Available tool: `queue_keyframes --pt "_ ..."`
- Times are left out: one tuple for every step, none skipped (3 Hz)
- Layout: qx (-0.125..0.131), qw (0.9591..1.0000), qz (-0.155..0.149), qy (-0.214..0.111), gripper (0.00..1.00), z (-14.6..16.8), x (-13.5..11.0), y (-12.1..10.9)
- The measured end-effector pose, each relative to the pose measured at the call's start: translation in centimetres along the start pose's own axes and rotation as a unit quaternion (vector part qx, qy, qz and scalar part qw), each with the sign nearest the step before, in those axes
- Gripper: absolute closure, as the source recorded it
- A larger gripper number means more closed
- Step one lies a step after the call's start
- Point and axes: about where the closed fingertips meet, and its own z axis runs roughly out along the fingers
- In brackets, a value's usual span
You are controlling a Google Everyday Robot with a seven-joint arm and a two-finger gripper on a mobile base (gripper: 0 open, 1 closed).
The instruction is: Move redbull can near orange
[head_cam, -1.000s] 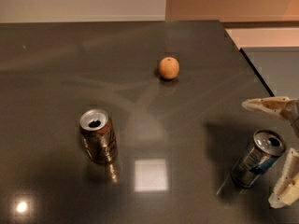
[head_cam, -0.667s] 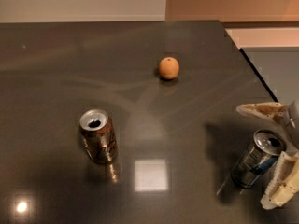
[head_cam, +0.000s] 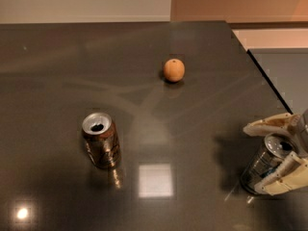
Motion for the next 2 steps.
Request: queue_keyframes --pt "0.007 0.9999 0.002 -0.014 0.65 -1.3 -0.9 -0.2" --pt "0.017 0.9992 0.003 -0.036 0.88 -2.7 -3.3 -2.2"
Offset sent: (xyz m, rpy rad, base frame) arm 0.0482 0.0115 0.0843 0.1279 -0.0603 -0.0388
